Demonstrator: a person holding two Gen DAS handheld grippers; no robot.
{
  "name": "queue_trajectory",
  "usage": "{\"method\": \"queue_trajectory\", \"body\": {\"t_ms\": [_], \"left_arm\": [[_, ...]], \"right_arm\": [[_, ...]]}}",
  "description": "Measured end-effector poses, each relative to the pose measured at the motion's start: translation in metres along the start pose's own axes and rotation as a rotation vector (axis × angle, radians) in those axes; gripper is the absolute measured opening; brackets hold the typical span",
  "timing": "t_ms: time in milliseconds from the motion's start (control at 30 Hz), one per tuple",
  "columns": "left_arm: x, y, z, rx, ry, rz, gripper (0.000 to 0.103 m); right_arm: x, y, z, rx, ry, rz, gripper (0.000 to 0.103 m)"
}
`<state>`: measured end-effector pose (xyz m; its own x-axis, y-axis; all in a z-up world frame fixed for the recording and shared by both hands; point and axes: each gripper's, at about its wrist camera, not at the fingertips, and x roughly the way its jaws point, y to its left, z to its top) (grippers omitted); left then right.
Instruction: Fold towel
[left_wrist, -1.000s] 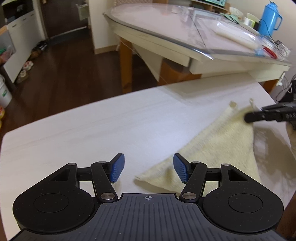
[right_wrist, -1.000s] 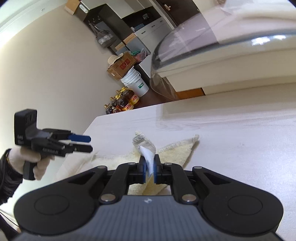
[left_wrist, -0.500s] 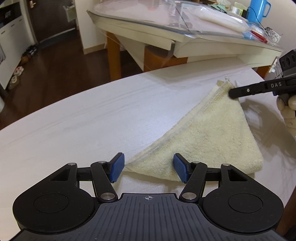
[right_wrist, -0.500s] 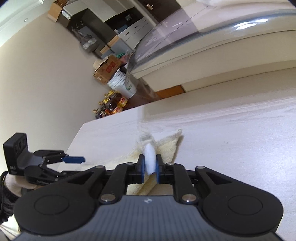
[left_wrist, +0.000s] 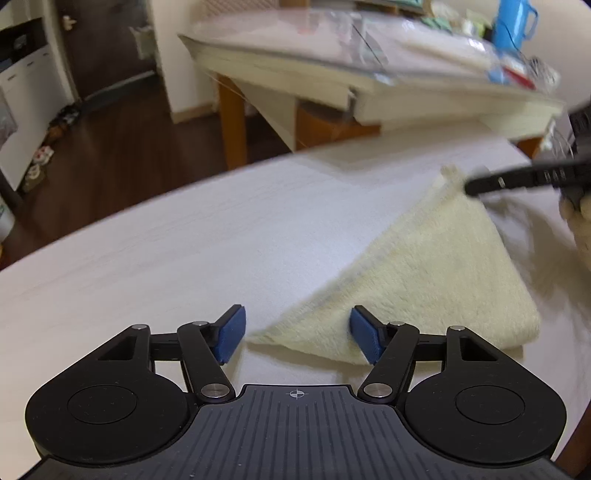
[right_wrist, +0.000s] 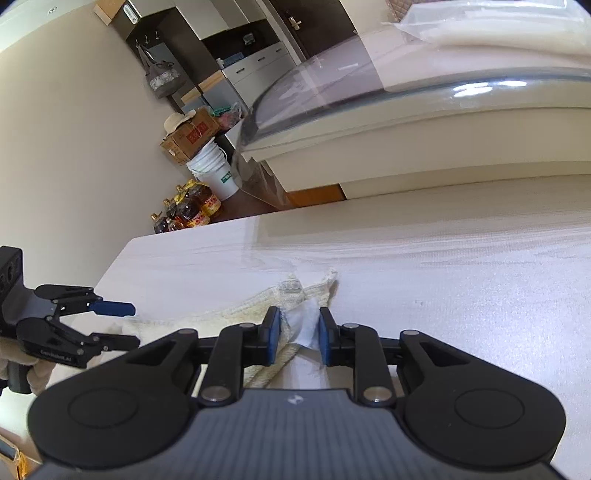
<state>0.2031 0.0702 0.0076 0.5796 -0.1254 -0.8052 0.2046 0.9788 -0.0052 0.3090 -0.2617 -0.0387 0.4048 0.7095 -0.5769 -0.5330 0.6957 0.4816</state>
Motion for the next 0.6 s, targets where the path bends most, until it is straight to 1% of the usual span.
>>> {"method": "queue_trajectory", "body": {"t_ms": [67, 200, 300, 333, 400, 467, 600], "left_arm": [[-0.01, 0.007, 0.001, -0.02, -0.031, 0.029, 0.066], [-0.017, 0.007, -0.003, -0.041, -0.044, 0.016, 0.065], [-0.019, -0.003, -0.008, -0.041, -0.059, -0.034, 0.065], [-0.017, -0.009, -0.01, -0.042, -0.063, -0.056, 0.065], [-0.013, -0.015, -0.012, -0.039, -0.065, -0.075, 0.065], [-0.007, -0.022, -0.015, -0.035, -0.063, -0.084, 0.065], [0.002, -0.021, -0.016, -0.018, -0.064, -0.075, 0.066]], "right_arm": [[-0.007, 0.01, -0.002, -0.041, -0.033, -0.016, 0.025], [-0.026, 0.033, -0.008, -0.141, -0.129, -0.078, 0.025], [-0.027, 0.046, -0.015, -0.186, -0.109, -0.03, 0.024], [-0.024, 0.052, -0.02, -0.211, -0.09, -0.015, 0.024], [-0.016, 0.063, -0.03, -0.266, -0.053, 0.001, 0.024], [-0.01, 0.07, -0.037, -0.31, -0.027, -0.005, 0.024], [-0.003, 0.08, -0.05, -0.367, 0.01, -0.055, 0.024]]}}
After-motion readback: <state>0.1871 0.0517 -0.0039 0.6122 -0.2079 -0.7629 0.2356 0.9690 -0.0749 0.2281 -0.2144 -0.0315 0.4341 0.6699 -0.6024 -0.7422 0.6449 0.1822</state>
